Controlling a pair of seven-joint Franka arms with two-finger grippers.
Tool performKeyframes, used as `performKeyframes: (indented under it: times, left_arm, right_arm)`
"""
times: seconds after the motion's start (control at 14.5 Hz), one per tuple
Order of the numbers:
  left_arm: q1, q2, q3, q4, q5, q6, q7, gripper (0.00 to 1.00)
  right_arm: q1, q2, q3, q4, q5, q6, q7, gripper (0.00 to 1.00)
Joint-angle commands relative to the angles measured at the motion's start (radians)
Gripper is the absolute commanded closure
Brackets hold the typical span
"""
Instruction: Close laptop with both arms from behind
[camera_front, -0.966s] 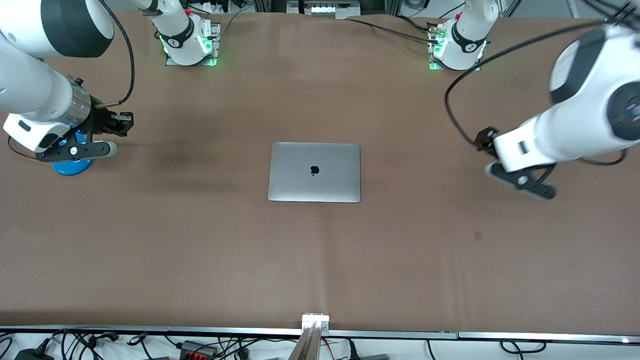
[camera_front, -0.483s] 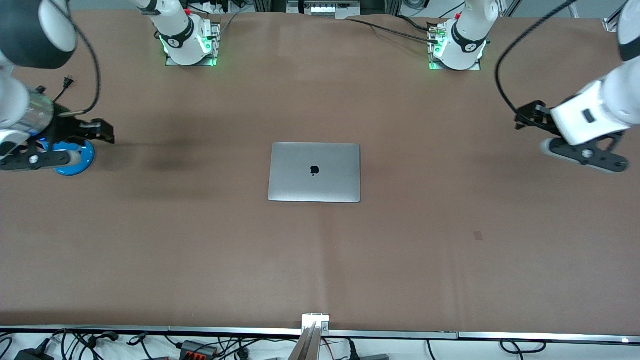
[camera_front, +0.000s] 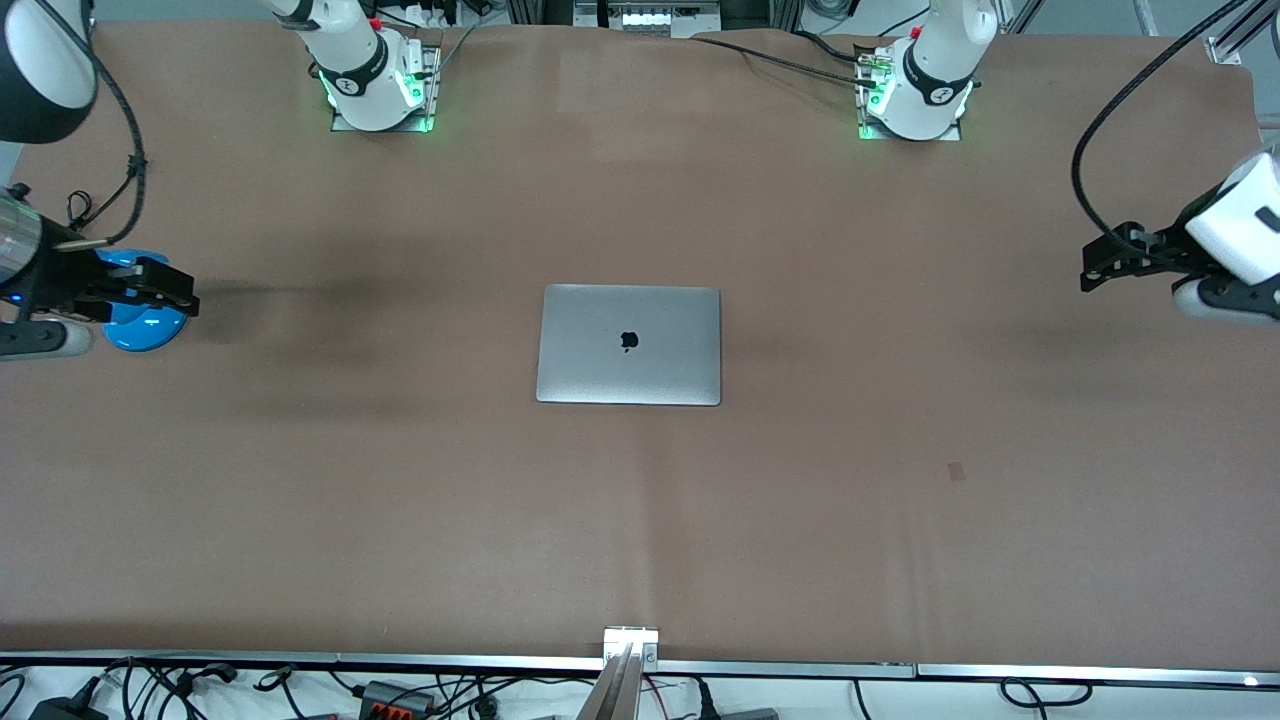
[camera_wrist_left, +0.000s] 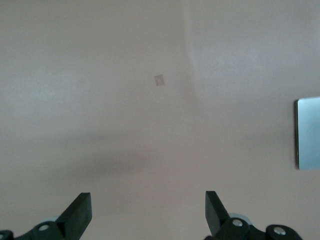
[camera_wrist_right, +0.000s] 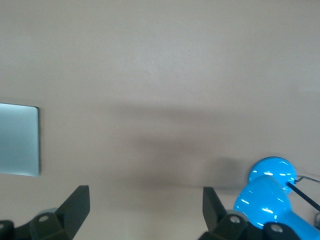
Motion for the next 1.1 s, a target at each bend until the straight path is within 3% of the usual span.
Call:
performKeyframes:
  times: [0.0,0.21,0.69,1.03]
  left_arm:
    - [-0.047,-0.083,0.019,-0.087,-0.004,0.026,-0.05,0.0]
    - [-0.034,-0.077,0.019,-0.075,-0.008,-0.025,-0.047,0.0]
    - [-0.033,-0.074,0.018,-0.046,-0.01,-0.029,-0.045,0.0]
    - [-0.033,-0.074,0.005,-0.039,-0.013,-0.029,-0.047,0.0]
  right_arm:
    - [-0.146,-0.087,0.133,-0.096,0.019,0.029,-0.01,0.0]
    - [-0.23,-0.181,0.201,-0.253,0.025,0.166,0.001,0.0]
    - [-0.192,-0.18,0.202,-0.247,-0.018,0.148,0.018,0.0]
    - [-0.185,-0.114,0.198,-0.195,-0.085,0.143,0.008,0.0]
